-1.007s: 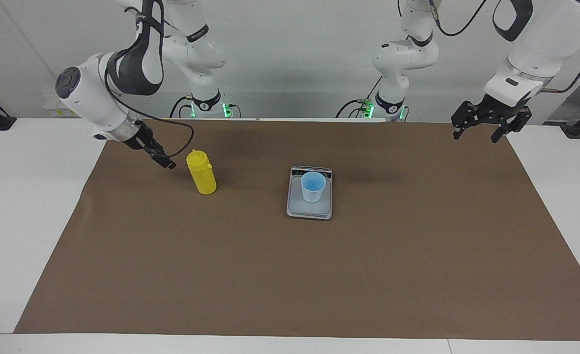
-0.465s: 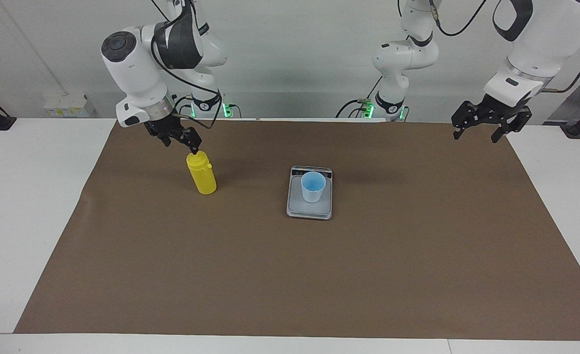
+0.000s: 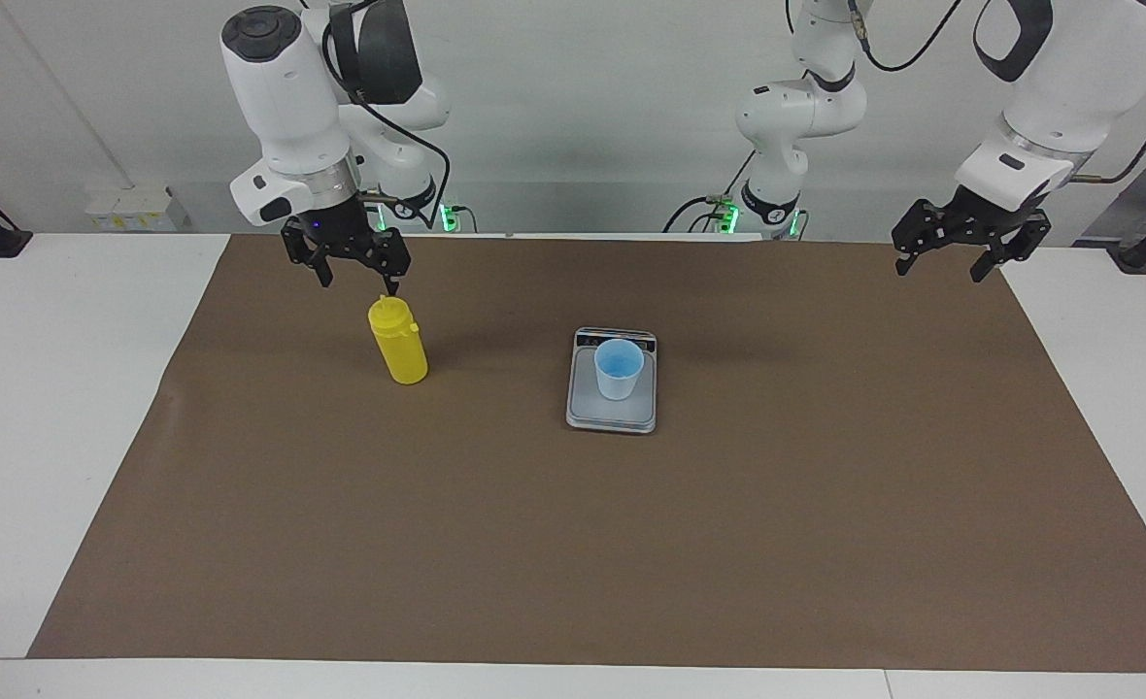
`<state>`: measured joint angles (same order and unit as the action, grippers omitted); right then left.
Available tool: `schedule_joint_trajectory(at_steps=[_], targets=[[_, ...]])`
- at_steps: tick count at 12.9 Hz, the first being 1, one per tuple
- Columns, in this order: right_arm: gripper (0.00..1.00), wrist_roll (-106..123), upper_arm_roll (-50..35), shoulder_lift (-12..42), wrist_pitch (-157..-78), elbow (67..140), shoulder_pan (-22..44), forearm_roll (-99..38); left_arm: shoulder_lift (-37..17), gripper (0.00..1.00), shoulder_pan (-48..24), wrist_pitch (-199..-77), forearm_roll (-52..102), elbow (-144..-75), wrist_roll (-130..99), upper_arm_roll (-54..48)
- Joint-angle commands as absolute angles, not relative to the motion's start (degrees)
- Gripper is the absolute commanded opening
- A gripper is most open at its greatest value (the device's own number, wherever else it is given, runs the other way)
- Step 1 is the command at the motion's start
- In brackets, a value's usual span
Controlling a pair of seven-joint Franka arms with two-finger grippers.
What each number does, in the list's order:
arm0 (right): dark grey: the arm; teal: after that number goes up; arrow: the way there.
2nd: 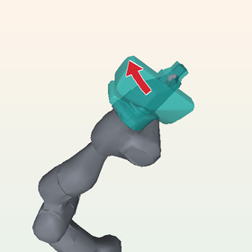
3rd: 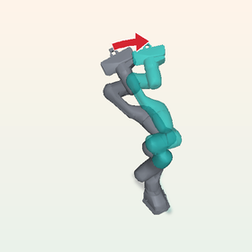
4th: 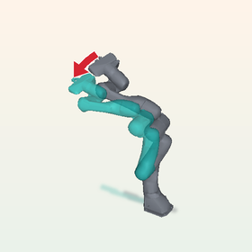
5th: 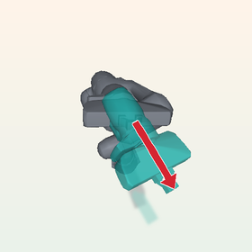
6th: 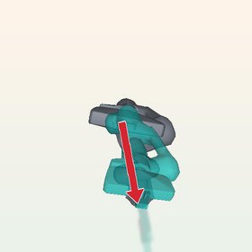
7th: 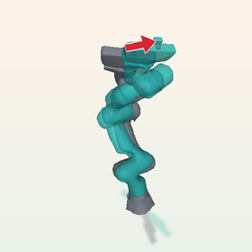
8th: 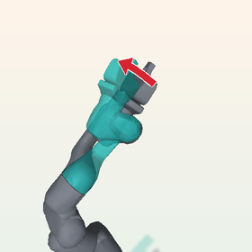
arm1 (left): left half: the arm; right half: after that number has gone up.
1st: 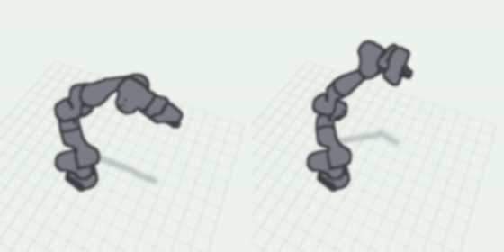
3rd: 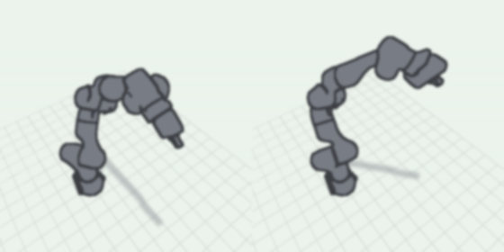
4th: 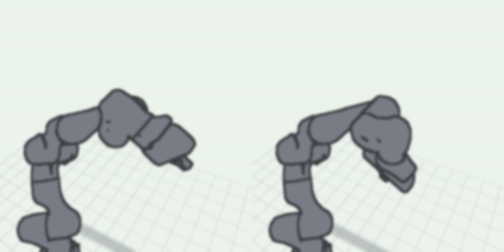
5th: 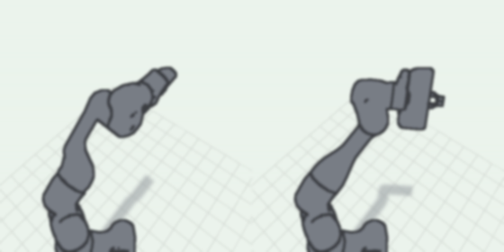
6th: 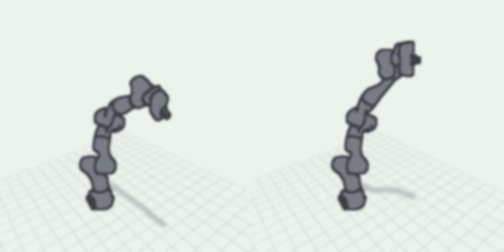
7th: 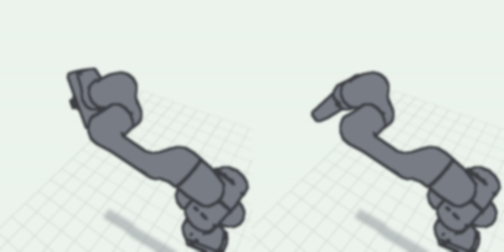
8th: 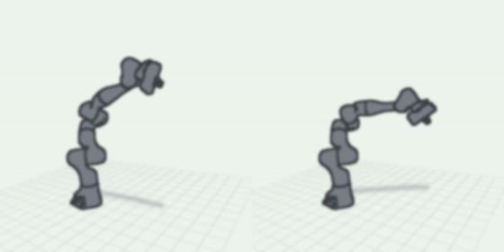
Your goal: Pour seasoning into cup on scale with both arms
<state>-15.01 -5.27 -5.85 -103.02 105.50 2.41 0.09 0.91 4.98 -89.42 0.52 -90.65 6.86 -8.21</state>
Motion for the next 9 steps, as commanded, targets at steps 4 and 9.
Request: schedule_joint_trajectory(at_steps=[4, 9], targets=[[1.0, -11.0, -5.4, -1.6, -95.4, 92.6, 1.7, 1.3, 1.8, 1.0, 5.6, -89.2, -0.2, -91.6, 7.2, -8.6], [1.0, -5.9, -5.0, -1.6, -92.4, 92.1, 0.9, 1.8, 1.8, 1.0, 5.7, -88.4, -0.2, -91.6, 7.2, -8.5]])
